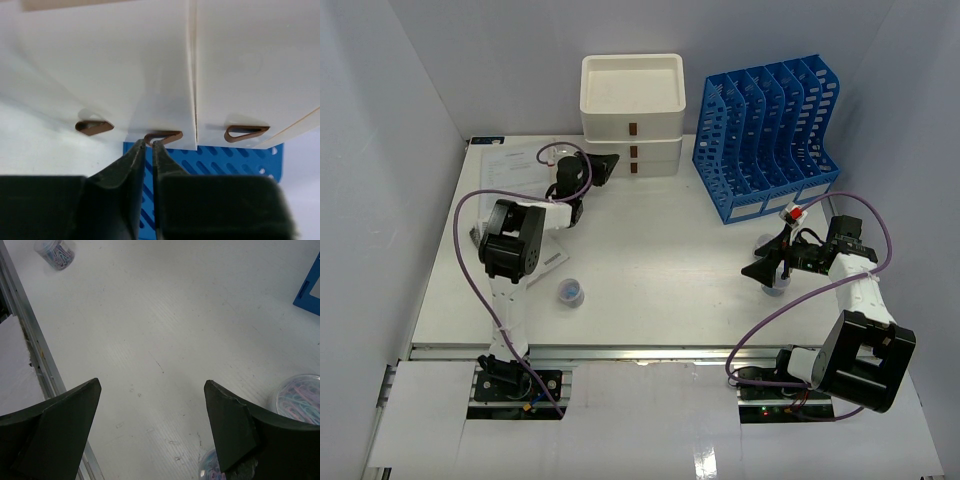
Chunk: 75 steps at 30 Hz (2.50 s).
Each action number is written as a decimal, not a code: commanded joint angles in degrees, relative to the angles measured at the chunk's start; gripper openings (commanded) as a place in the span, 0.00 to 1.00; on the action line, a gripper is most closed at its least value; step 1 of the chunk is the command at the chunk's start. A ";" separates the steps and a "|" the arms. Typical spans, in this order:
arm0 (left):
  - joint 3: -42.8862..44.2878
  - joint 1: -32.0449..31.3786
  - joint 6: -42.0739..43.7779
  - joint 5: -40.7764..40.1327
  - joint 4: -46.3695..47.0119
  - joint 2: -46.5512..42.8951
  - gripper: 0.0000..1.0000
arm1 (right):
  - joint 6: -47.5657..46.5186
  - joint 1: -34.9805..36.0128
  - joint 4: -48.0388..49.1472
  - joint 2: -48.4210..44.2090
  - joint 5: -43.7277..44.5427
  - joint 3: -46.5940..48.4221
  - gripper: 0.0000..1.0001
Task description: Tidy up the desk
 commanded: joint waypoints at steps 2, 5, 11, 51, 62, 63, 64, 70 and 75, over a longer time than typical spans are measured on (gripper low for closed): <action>-3.49 0.91 1.60 4.89 4.14 -6.07 0.00 | -1.23 -0.21 -0.18 0.11 -1.10 0.70 0.90; -0.87 0.94 1.80 5.51 0.05 -4.37 0.00 | -1.23 -0.21 -0.19 0.07 -0.94 0.66 0.90; 10.46 0.94 1.96 5.96 -8.06 2.25 0.00 | -1.25 -0.21 -0.12 0.14 -0.78 0.70 0.90; 8.88 -10.22 64.36 -17.18 0.42 6.93 0.87 | -1.56 -0.21 -0.23 1.37 0.13 0.70 0.90; 20.45 -10.16 67.05 -19.90 -5.02 14.12 0.75 | -1.49 -0.21 -0.23 1.39 -0.13 0.79 0.90; 20.65 -10.14 67.20 -19.72 -5.01 14.28 0.72 | -1.49 -0.21 -0.26 1.34 -0.13 0.79 0.90; 20.65 -10.14 67.31 -19.56 -4.91 14.28 0.67 | -1.49 -0.21 -0.31 1.29 -0.13 0.79 0.90; 18.91 -10.14 67.95 -19.59 -4.04 13.18 0.29 | -1.40 -0.21 -0.27 1.28 -0.31 0.79 0.90; 16.04 -10.14 69.58 -19.27 -3.35 10.75 0.03 | -1.32 -0.21 -0.32 1.19 -0.31 0.65 0.90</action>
